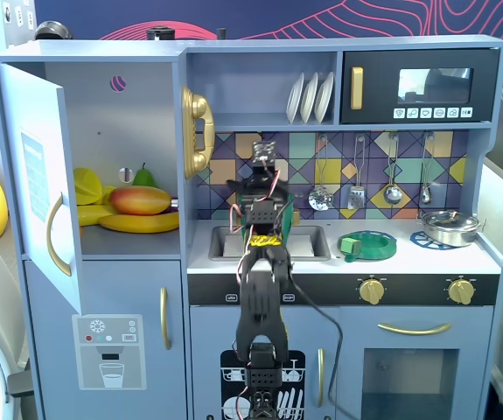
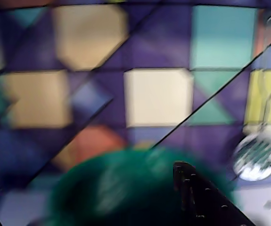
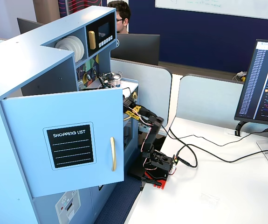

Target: Pick up the green pineapple from the left cabinet and place it in the green recipient

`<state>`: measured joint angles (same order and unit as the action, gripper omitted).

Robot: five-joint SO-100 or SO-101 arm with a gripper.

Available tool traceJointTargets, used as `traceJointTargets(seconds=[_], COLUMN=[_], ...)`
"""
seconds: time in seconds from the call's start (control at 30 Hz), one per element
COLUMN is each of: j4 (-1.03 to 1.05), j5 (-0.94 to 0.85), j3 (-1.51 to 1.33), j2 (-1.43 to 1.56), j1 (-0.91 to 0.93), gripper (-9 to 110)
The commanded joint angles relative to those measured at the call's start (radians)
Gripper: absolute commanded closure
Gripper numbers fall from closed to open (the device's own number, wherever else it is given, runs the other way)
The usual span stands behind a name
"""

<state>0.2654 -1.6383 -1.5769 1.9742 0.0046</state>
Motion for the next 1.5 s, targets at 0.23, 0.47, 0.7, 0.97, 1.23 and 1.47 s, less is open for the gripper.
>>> traceJointTargets(seconds=[0.23, 0.47, 0.7, 0.97, 1.23, 1.47], j4=[0.268, 0.54, 0.721, 0.779, 1.031, 1.247], j5=[0.038, 0.087, 0.179, 0.264, 0.356, 0.272], j3=[-0.643, -0.904, -1.155, -1.399, -1.42, -1.42], j2=[0.733, 0.954, 1.023, 1.173, 1.203, 1.203], j1=[0.017, 0.021, 0.008, -0.008, -0.009, 0.0], gripper=[57, 72, 80, 81, 88, 101])
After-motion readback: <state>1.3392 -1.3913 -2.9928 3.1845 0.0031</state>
